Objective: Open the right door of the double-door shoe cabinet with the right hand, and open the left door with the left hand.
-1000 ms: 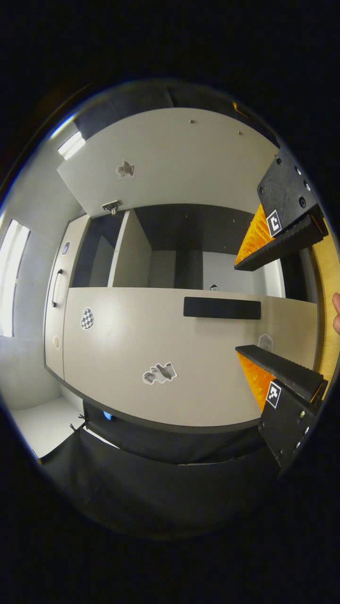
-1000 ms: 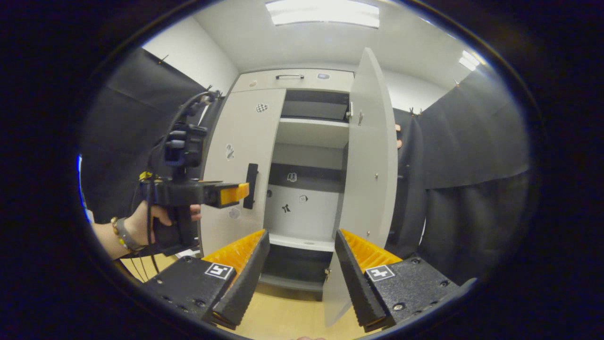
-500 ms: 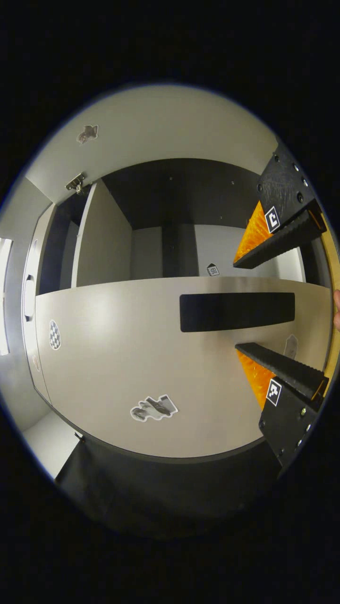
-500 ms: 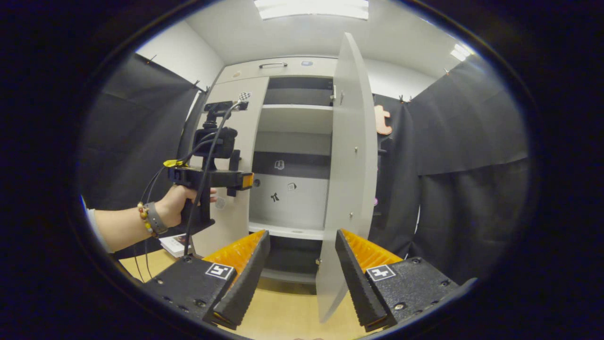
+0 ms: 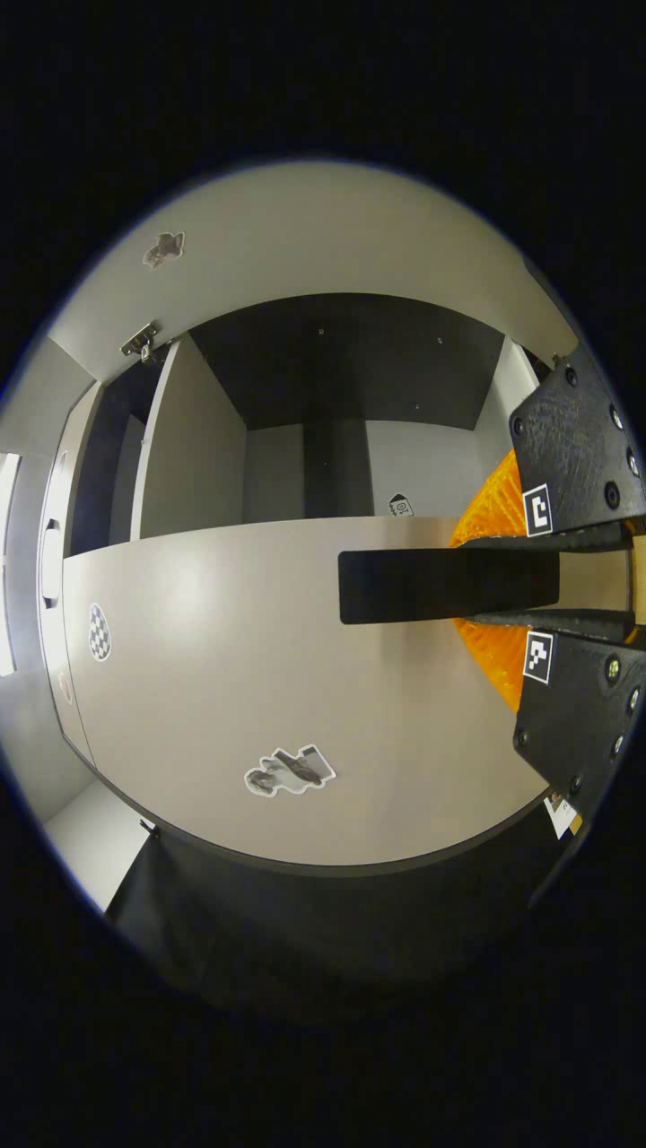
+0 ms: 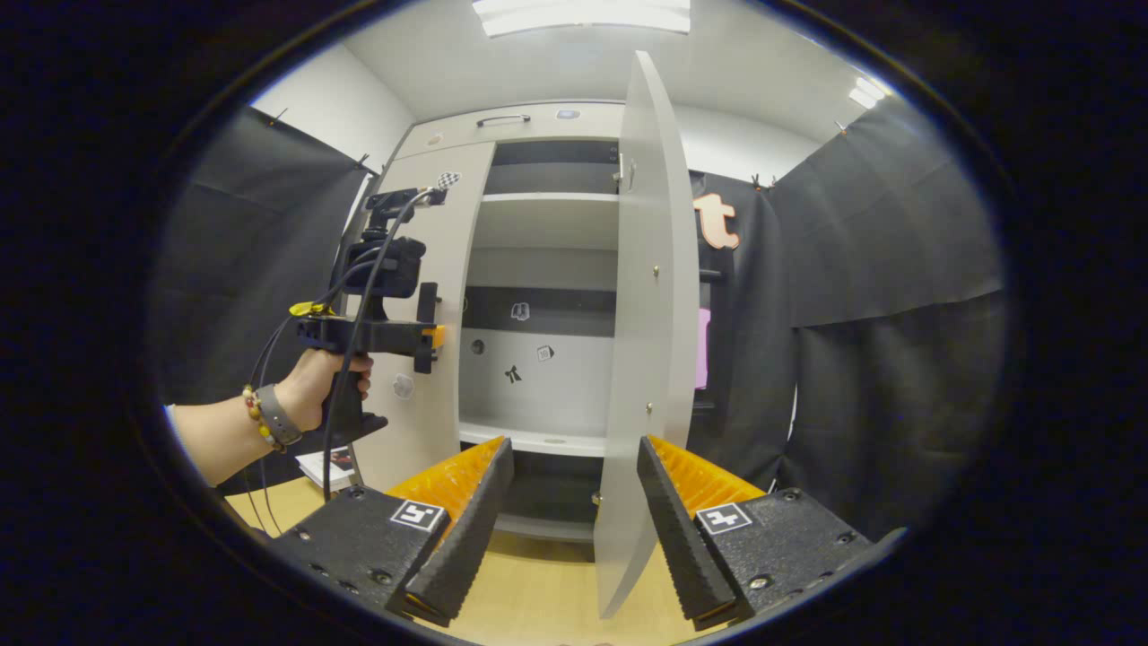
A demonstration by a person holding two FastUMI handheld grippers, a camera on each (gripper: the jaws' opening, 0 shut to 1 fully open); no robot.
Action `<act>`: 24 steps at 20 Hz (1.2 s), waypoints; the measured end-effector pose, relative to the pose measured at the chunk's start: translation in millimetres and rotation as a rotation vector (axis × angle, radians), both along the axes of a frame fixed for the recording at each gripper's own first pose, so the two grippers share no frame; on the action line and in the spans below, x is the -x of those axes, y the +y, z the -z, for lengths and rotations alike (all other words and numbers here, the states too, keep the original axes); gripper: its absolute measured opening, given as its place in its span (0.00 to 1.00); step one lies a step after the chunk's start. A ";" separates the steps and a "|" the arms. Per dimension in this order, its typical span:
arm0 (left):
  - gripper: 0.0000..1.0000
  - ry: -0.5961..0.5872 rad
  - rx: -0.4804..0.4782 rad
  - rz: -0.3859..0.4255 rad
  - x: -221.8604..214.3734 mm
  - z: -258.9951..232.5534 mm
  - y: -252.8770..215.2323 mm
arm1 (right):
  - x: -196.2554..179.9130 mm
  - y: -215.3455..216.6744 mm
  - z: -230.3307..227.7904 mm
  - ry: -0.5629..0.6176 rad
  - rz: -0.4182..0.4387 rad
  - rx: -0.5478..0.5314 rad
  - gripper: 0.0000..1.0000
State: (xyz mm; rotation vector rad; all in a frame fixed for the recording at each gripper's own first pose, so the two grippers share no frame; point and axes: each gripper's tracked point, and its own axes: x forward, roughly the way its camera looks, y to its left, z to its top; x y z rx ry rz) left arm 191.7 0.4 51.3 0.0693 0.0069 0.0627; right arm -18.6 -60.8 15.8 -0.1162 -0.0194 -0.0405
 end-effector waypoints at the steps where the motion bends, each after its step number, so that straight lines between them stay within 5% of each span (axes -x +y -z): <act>1: 0.19 -0.011 -0.012 0.006 3.8 -1.4 0.6 | -1.4 1.2 0.1 -0.001 -0.002 -0.005 0.88; 6: 0.04 -0.016 -0.022 0.015 1.2 0.7 0.8 | -2.5 3.9 2.9 0.004 -0.013 -0.004 0.88; 16: 0.03 -0.003 -0.029 0.092 109.8 -9.6 26.2 | -5.2 5.6 8.1 0.002 -0.012 -0.062 0.87; 24: 0.03 -0.002 -0.055 0.042 180.0 -13.9 89.4 | -8.3 23.6 5.7 -0.009 -0.021 -0.056 0.87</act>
